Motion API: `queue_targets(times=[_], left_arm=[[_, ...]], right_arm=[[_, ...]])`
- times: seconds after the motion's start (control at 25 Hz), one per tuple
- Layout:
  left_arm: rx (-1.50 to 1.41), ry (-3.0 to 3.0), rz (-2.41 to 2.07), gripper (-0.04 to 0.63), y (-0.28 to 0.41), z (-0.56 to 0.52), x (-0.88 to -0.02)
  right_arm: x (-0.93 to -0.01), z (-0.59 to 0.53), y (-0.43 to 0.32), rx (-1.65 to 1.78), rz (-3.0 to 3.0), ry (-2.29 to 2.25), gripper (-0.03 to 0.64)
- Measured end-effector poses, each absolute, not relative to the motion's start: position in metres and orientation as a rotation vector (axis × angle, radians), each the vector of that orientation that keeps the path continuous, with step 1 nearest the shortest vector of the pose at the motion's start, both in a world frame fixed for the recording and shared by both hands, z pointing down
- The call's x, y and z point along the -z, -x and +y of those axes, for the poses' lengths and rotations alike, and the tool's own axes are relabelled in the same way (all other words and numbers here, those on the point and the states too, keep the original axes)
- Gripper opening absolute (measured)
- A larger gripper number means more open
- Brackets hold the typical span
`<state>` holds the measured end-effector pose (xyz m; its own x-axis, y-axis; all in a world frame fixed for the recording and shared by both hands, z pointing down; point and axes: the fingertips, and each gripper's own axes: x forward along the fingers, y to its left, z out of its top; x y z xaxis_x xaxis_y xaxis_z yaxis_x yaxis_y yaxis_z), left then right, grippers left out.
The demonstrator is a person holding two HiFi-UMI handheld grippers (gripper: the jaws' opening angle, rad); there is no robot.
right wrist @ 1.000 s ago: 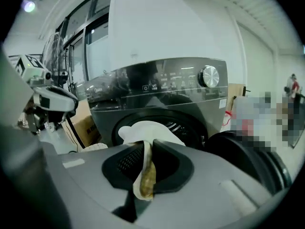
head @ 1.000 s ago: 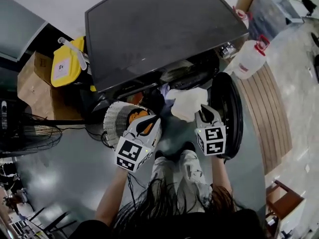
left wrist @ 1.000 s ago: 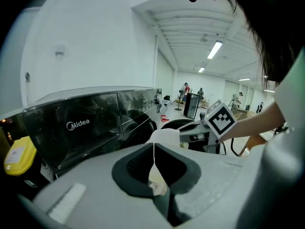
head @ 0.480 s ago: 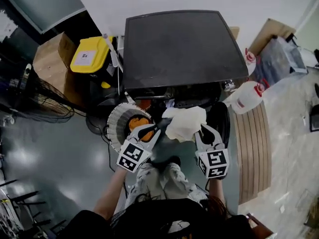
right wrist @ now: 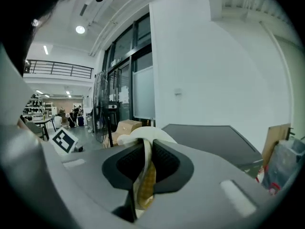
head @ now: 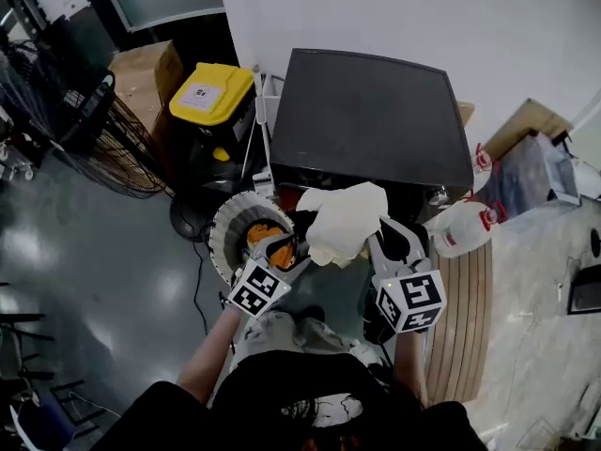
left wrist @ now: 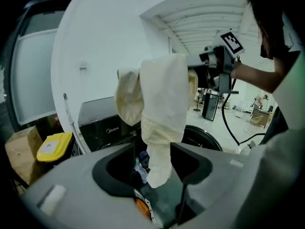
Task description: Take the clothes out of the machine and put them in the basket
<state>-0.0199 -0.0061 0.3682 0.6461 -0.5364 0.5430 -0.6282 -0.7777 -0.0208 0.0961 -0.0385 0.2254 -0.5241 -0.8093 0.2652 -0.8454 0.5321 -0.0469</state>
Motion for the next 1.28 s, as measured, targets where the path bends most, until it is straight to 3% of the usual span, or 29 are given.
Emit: queue_targets(times=[0.36, 0.76, 0.88, 0.96, 1.28], left_arm=[[-0.824, -2.593, -1.094, 0.295, 0.073, -0.001, -0.378], [-0.696, -2.466, -1.155, 0.302, 0.148, -0.010, -0.397], [-0.609, -2.420, -1.229, 0.206, 0.177, -0.016, -0.391], [-0.545, -2.385, -1.280, 0.008, 0.202, -0.020, -0.386], [-0.493, -2.320, -1.320, 0.008, 0.285, -0.011, -0.378]], right_arm=[[-0.109, -0.047, -0.013, -0.068, -2.868, -1.159, 0.060], [-0.042, -0.054, 0.094, -0.068, -3.069, -0.978, 0.060], [-0.035, -0.054, 0.123, -0.091, -3.098, -0.946, 0.060], [-0.038, -0.057, 0.138, -0.103, -3.093, -0.946, 0.060], [-0.088, -0.076, 0.171, -0.252, -2.990, -1.023, 0.060]])
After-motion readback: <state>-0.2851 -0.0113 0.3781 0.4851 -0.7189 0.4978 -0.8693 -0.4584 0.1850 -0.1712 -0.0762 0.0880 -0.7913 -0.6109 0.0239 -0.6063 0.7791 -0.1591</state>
